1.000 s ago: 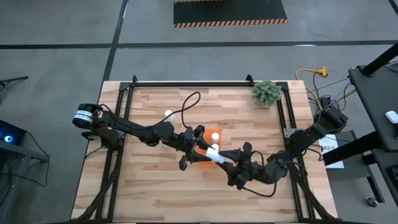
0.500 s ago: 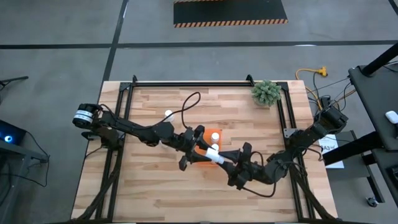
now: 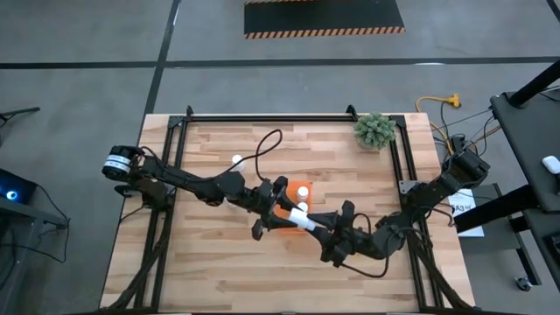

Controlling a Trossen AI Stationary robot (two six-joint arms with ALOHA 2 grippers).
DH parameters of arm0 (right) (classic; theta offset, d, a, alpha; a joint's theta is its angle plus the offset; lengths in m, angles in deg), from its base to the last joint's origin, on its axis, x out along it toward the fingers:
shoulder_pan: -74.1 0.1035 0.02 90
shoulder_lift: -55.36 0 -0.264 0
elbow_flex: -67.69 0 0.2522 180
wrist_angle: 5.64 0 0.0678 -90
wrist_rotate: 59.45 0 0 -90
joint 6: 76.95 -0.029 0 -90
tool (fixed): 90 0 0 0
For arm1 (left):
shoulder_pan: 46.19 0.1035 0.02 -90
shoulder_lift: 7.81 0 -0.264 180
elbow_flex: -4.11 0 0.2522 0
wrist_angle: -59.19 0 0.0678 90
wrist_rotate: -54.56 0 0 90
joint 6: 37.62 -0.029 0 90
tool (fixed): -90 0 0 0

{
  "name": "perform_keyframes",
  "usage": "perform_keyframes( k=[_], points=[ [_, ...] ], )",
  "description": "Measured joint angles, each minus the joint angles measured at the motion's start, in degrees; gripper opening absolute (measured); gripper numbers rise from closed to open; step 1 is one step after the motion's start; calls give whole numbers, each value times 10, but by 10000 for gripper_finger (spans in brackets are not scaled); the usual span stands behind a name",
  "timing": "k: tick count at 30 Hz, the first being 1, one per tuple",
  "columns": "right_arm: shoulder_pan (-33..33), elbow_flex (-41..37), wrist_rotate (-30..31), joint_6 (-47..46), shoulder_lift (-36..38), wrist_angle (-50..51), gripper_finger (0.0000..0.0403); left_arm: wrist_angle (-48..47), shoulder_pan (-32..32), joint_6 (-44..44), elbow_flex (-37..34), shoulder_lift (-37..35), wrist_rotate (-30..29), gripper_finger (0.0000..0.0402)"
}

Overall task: Pick and place pill bottles into a basket
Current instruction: Put the white pill bottle into the orange bin

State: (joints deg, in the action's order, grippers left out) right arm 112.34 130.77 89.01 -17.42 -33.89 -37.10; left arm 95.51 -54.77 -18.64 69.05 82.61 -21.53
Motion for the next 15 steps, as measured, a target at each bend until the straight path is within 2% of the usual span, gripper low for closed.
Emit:
perform_keyframes(
  k=[15],
  points=[
    [0, 0, 0, 1, 0, 0, 147, 0, 0, -29, 0, 1, -2, 261]
  ],
)
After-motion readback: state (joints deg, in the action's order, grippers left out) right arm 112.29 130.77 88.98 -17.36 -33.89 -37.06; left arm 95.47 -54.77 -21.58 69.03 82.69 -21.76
